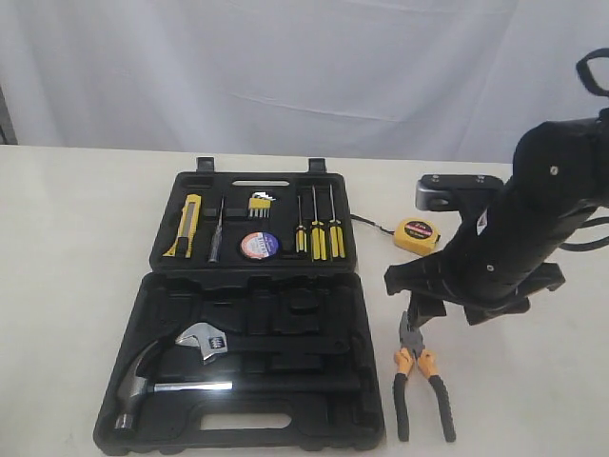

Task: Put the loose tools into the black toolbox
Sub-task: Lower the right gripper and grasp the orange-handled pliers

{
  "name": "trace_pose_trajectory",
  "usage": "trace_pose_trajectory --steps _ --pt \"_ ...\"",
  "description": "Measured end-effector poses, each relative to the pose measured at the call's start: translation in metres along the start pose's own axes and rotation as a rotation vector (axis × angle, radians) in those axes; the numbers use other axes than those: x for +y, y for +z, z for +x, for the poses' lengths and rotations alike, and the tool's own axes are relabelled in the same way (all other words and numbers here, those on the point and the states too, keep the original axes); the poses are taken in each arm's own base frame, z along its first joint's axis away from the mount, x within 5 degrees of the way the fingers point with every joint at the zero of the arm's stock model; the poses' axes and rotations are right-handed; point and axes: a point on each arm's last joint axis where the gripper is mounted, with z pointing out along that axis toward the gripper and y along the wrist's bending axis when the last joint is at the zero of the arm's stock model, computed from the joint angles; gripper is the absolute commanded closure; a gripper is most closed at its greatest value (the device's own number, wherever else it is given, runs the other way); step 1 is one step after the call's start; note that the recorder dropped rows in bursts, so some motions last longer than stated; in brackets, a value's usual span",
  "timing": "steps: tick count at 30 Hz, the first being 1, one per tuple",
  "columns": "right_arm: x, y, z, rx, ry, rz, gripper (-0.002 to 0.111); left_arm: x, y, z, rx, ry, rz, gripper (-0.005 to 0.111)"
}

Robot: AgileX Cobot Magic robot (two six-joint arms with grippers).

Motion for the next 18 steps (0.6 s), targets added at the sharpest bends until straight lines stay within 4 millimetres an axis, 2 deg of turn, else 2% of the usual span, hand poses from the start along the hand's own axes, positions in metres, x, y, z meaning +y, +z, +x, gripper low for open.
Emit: trace_pose_trajectory --steps 4,9,18 --pt "-0.001 0.031 -0.004 0.017 0.031 0.008 0.046 0.000 0.000 0.000 0.000 0.000 0.000 0.107" --pt "-0.002 0.052 -0.004 0.041 0.033 0.016 0.046 0.000 0.000 0.000 0.000 0.000 0.000 0.107" --pt "-0.002 0.072 -0.006 0.034 0.036 0.018 0.046 0.000 0.000 0.000 0.000 0.000 0.000 0.107"
